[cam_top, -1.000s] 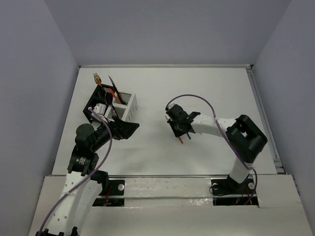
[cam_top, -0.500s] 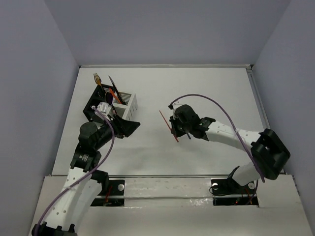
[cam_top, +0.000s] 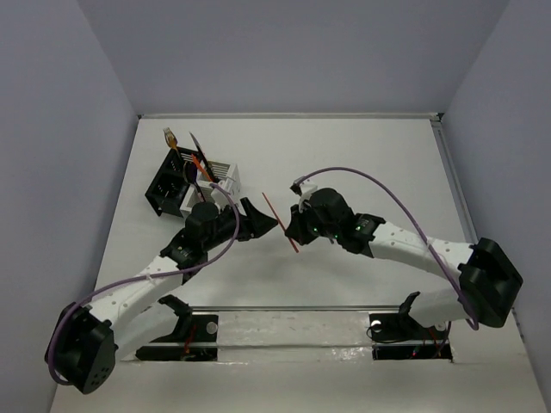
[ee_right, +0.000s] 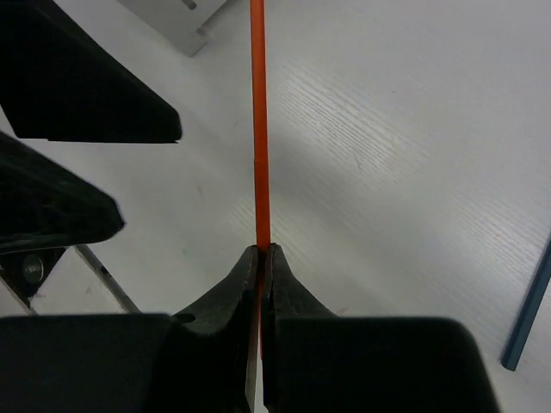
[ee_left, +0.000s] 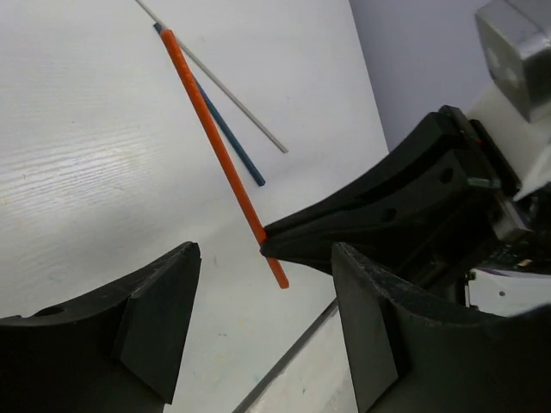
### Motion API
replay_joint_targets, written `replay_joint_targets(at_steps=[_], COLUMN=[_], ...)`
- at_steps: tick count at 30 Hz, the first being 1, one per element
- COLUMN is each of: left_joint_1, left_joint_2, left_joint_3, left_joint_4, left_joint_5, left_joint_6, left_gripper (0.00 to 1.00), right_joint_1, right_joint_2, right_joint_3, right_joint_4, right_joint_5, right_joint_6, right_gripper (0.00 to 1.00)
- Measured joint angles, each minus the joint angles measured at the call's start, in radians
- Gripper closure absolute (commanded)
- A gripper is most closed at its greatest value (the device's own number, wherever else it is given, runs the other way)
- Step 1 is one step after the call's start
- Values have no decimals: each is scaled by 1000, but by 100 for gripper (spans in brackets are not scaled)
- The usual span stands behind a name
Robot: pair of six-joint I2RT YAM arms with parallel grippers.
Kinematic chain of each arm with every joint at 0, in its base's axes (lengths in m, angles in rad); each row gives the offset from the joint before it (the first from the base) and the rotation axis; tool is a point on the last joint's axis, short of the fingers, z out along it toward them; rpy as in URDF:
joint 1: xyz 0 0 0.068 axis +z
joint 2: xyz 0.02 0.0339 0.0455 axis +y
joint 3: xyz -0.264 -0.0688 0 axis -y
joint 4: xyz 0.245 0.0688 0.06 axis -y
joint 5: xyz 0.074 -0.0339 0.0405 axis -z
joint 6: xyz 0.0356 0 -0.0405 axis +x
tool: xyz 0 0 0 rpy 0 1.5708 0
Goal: Sort the eating utensils into containers
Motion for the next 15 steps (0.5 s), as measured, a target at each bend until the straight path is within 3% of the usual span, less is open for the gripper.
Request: replay_joint_targets(at_steps=[9, 15], left_joint_1=[-51, -95], left_joint_2=[108, 176], left_joint_3=[0, 5], left_joint_4=[124, 233], left_joint_5=[-199, -234], left_joint_6=[0, 0], left_gripper=[44, 48], right_joint_1=[13, 16], right_joint_2=[-60, -61], right_joint_3=[-40, -48], right_joint_4=[34, 51], right_joint_5=[-11, -16], right_joint_6=[13, 14], right_gripper=[100, 100])
